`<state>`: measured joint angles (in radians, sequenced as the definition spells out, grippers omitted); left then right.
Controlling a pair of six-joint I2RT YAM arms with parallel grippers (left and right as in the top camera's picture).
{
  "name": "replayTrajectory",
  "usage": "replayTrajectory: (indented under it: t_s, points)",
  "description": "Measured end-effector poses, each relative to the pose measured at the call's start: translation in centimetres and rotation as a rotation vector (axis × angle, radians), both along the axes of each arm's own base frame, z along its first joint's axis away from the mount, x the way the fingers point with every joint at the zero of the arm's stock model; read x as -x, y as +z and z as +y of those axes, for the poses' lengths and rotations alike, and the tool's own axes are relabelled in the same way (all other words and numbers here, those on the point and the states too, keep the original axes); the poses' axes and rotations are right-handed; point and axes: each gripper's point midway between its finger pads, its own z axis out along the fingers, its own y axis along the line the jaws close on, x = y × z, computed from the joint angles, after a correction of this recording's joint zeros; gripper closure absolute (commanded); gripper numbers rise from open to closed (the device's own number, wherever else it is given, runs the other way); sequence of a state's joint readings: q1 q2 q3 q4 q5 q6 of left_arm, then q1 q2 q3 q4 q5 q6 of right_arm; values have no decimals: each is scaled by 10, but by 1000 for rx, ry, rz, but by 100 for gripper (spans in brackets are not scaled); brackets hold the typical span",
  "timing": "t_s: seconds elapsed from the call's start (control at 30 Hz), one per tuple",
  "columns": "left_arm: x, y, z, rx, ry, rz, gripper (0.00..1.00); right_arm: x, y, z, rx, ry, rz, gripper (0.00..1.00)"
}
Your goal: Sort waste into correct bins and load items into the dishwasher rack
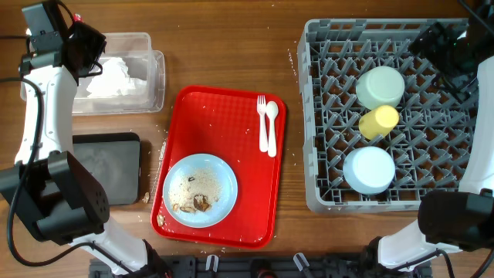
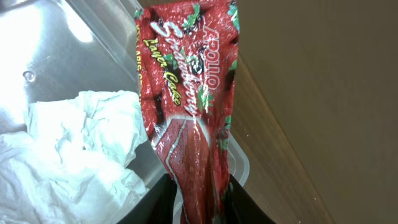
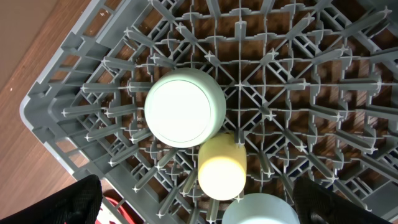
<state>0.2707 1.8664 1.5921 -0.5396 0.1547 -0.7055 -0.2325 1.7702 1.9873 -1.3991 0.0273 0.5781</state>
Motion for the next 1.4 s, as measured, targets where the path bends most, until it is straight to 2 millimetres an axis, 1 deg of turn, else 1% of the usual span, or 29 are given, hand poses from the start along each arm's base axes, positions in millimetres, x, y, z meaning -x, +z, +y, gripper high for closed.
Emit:
replayTrajectory:
  t_s: [0.07,0.13,0.2,0.3,0.37,0.43,0.5,0.6,0.67,0.73,0.9,0.97,1.0,1.03,1.07,1.1,1.13,1.2,1.23,1.3,1.33,1.4]
  points:
    - [2,-1,0,6,3,8,86,0,0,0,0,0,0,0]
    - [5,-5,-1,22,15,28,94,0,0,0,0,0,0,1]
    - [10,-9,-1,53,44,53,94,0,0,0,0,0,0,0]
    - [21,-17,7,126,140,96,80,0,0,0,0,0,0,0]
    - [25,-19,17,164,209,99,76,0,0,0,0,0,0,0]
    - [30,-21,28,199,277,102,75,0,0,0,0,0,0,0]
    - [33,-23,36,219,319,104,69,0,0,0,0,0,0,0]
    - [34,-30,41,239,355,115,50,0,0,0,0,0,0,0]
    - [34,-33,42,244,362,121,41,0,0,0,0,0,0,0]
    - [35,-34,41,244,360,122,36,0,0,0,0,0,0,0]
    - [39,-36,40,224,332,146,33,0,0,0,0,0,0,0]
    - [41,-33,40,230,328,145,33,0,0,0,0,0,0,0]
    - [46,-28,39,241,327,145,32,0,0,0,0,0,0,0]
    - [54,-20,39,252,324,139,15,0,0,0,0,0,0,0]
    - [60,-9,39,258,326,127,0,0,0,0,0,0,0,0]
    - [71,8,40,263,327,112,0,0,0,0,0,0,0,0]
    - [89,27,39,269,339,104,0,0,0,0,0,0,0,0]
    - [118,61,39,267,360,69,0,0,0,0,0,0,0,0]
    - [135,73,38,269,378,70,0,0,0,0,0,0,0,0]
    - [166,82,36,275,417,102,0,0,0,0,0,0,0,0]
    - [181,83,36,277,442,129,0,0,0,0,0,0,0,0]
    - [205,73,36,283,491,215,0,0,0,0,0,0,0,0]
